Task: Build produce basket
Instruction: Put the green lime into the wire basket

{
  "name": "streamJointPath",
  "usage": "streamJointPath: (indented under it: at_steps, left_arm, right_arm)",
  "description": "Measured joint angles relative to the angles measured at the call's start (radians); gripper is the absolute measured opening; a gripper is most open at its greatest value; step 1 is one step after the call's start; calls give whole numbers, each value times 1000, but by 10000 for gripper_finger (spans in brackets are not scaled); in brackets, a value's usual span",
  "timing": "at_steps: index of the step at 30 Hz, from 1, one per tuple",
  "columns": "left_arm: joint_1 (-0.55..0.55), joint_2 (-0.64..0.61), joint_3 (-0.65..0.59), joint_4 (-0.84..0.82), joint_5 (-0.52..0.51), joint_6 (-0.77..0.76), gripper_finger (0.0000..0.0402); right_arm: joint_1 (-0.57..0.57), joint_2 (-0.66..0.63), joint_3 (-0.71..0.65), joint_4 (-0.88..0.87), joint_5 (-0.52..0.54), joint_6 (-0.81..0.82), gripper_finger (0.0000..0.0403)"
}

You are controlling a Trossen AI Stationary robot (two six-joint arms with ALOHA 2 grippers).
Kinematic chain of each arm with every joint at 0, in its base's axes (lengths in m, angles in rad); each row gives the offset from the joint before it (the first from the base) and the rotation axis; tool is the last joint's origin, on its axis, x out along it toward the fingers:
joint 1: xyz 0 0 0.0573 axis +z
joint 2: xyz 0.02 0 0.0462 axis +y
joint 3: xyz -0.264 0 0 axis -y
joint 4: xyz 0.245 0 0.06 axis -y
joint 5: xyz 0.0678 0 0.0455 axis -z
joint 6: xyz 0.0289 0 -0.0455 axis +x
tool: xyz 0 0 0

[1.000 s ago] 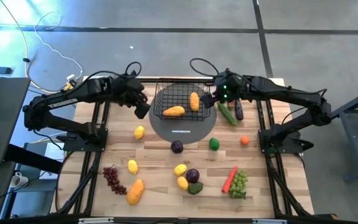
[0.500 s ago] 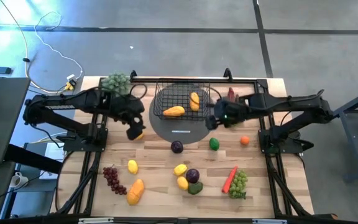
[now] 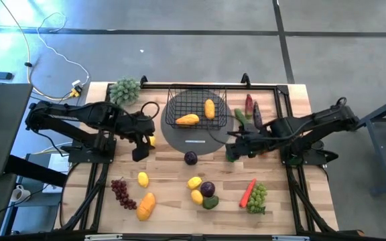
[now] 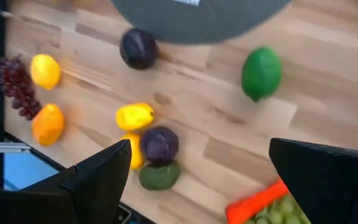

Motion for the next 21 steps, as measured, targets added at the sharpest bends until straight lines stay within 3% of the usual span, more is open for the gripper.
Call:
streamJointPath:
  at_steps: [5, 12, 21]
  left_arm:
    - [-50, 0, 0, 0, 0, -49, 264]
    - [-91, 0, 0, 0, -1, -60, 264]
    - [-90, 0, 0, 1, -55, -117, 264]
  right_arm:
    - [76, 45, 0, 0, -3, 140, 365]
    - [144, 123, 0, 14, -9, 144, 365]
    - [166, 214, -1, 151, -9, -128, 365]
